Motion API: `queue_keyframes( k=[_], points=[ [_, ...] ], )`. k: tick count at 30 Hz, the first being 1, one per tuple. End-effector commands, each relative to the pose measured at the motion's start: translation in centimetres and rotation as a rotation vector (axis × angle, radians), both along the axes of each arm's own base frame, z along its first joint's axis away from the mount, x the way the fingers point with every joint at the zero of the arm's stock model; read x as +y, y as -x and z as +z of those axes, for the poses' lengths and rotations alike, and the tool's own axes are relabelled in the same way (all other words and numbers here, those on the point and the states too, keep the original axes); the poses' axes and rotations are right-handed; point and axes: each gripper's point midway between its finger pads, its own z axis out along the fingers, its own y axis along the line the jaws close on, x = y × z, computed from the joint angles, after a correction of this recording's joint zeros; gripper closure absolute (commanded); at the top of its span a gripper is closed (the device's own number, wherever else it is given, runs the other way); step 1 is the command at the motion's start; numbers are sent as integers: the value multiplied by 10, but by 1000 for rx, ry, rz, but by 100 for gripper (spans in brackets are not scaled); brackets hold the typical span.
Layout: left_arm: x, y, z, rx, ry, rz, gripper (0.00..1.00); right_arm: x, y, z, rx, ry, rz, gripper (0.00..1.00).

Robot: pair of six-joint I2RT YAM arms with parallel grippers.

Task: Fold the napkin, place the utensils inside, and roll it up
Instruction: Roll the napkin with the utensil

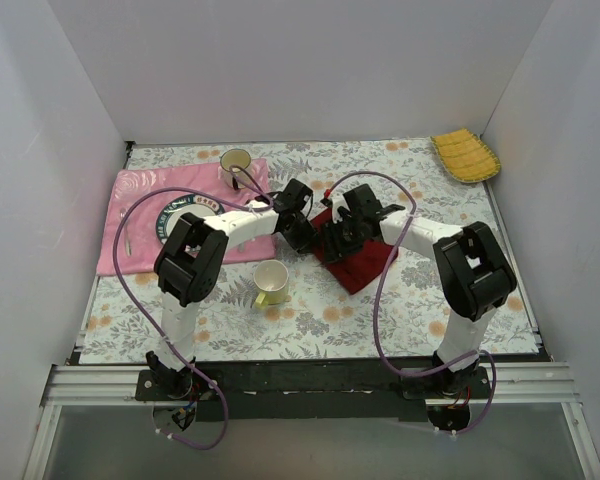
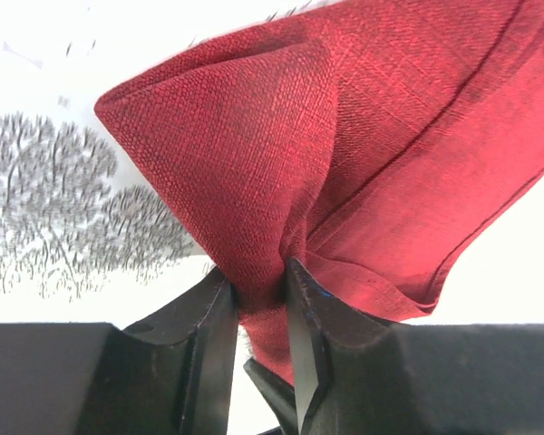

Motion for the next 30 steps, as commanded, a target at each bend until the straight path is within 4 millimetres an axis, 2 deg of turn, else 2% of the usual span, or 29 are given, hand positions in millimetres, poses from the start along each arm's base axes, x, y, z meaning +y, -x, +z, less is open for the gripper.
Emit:
queue_keyframes(
  k=[1, 3, 4, 7, 9, 11, 17, 18, 21, 22, 24, 25, 26, 27, 28, 29, 30],
  points=[
    [2, 14, 1, 58, -37, 34, 100, -12, -13, 17, -179, 221, -61, 41],
    [1, 15, 1, 62, -33, 33, 100, -10, -15, 17, -226, 259, -74, 35],
    [1, 15, 1, 66, -33, 39, 100, 0, -12, 18, -248, 251, -54, 33],
    [1, 17, 3, 68, -31, 43, 100, 9, -15, 16, -303, 289, -56, 32],
    [2, 16, 5, 67, -35, 46, 100, 10, -18, 11, -329, 326, -63, 33],
    [2, 17, 6, 71, -40, 50, 100, 17, -15, 7, -347, 332, -50, 34],
    [-1, 19, 5, 91, -22, 51, 100, 18, -7, -14, -352, 332, -69, 39],
    [0, 20, 4, 95, -26, 50, 100, 19, -7, -15, -350, 324, -73, 42],
    [0, 18, 6, 77, -28, 46, 100, 18, -3, -22, -329, 310, -69, 63],
    [1, 17, 6, 69, -34, 39, 100, 18, -3, -23, -321, 301, -73, 75],
    [-1, 12, 12, 29, -10, 15, 100, 16, 1, -27, -262, 252, -64, 84],
    [3, 17, 7, 20, -2, -33, 100, 17, 1, -28, -246, 228, -63, 91],
    [-4, 7, 14, -45, 53, -53, 100, 14, 0, -28, -237, 217, -69, 96],
    [-4, 4, 28, -93, 96, -71, 97, 16, 3, -28, -199, 173, -52, 99],
    [2, 0, 30, -114, 124, -69, 91, 14, 5, -30, -179, 158, -46, 99],
    [3, -1, 30, -149, 160, -85, 83, 15, 3, -29, -173, 129, -45, 99],
    [7, -3, 40, -183, 177, -89, 69, 13, 7, -31, -129, 80, -31, 99]
  ],
)
